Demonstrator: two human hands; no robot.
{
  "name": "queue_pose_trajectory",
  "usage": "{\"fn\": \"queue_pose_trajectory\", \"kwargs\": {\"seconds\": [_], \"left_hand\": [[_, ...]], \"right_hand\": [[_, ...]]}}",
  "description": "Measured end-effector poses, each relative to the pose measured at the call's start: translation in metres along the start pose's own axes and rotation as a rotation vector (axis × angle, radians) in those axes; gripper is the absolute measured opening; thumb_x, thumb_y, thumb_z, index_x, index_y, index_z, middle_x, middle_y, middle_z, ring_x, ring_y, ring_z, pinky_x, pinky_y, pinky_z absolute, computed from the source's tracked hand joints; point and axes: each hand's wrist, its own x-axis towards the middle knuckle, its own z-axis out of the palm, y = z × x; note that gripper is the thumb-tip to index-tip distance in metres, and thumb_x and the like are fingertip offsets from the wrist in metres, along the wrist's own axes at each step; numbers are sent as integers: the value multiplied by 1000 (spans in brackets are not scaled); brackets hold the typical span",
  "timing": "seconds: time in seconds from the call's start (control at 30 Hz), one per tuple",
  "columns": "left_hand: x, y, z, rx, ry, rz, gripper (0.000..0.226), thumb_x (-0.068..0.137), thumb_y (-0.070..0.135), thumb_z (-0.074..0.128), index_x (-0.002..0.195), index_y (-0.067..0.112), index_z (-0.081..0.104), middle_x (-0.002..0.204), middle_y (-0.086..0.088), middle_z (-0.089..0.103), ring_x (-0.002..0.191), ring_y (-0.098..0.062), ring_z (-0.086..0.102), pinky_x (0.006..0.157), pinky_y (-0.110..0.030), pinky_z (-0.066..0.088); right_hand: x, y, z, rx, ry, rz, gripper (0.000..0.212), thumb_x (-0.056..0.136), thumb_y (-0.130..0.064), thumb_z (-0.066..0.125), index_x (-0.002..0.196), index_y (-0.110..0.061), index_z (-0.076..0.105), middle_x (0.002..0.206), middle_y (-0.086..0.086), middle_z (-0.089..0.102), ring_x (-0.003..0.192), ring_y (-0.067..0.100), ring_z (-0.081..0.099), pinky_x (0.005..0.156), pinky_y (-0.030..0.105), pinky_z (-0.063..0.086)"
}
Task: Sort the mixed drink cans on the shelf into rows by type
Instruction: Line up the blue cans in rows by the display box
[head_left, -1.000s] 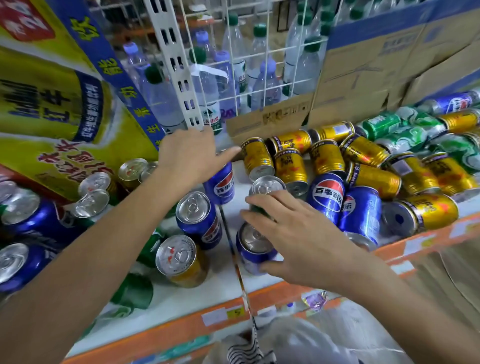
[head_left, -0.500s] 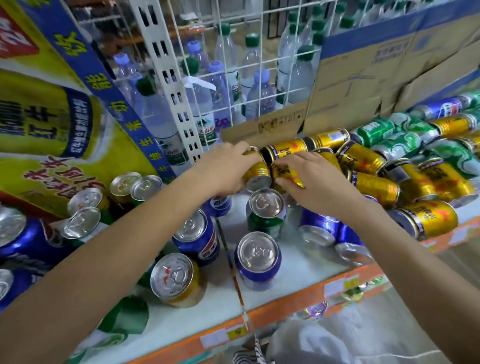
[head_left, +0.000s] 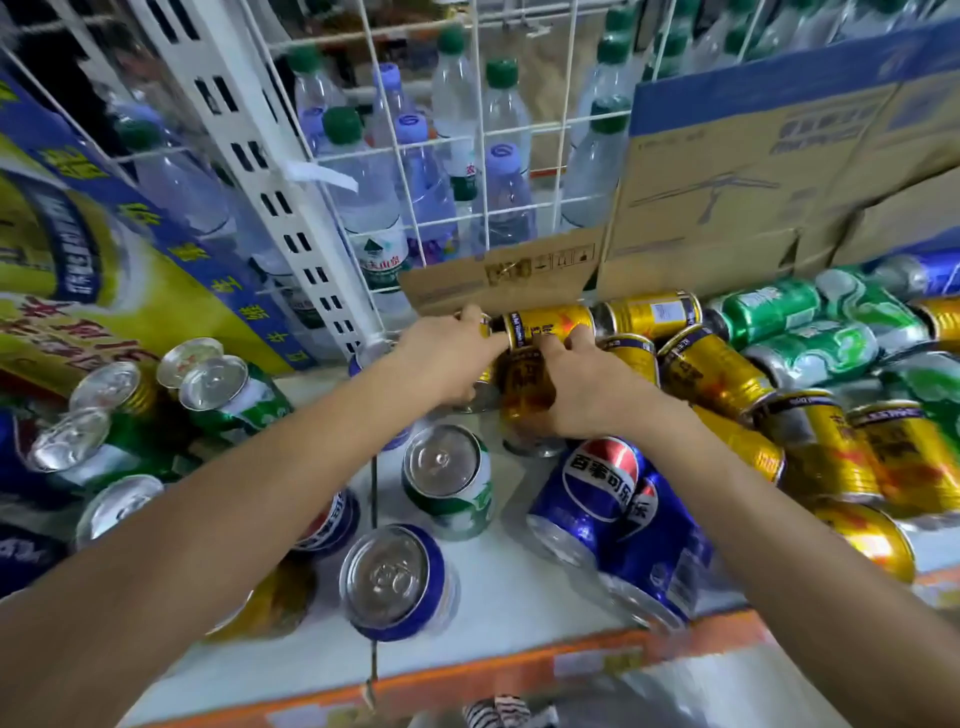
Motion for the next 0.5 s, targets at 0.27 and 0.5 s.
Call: {"fn": "queue_pose_trajectory", "kwargs": {"seconds": [0.27,0.5], "left_hand": [[-9,-17,9,-81,-33,0,67,90,49,54,146,39,20,157,-7,16,126,-32,47,91,-42,47],[-15,-31,1,-158,-117,65,56,99,46,35,150,34,16,156,-10,24,136,-29,36,108,-41,35]], "right_hand": [[0,8,13,-11,22,-121,108,77,-47,73,152,-15,2,147,13,10,128,39,33,105,41,34],[-1,10,5,60,38,-183,79,88,-51,57,150,-16,21,145,12,33,127,34,41,101,42,38]]}}
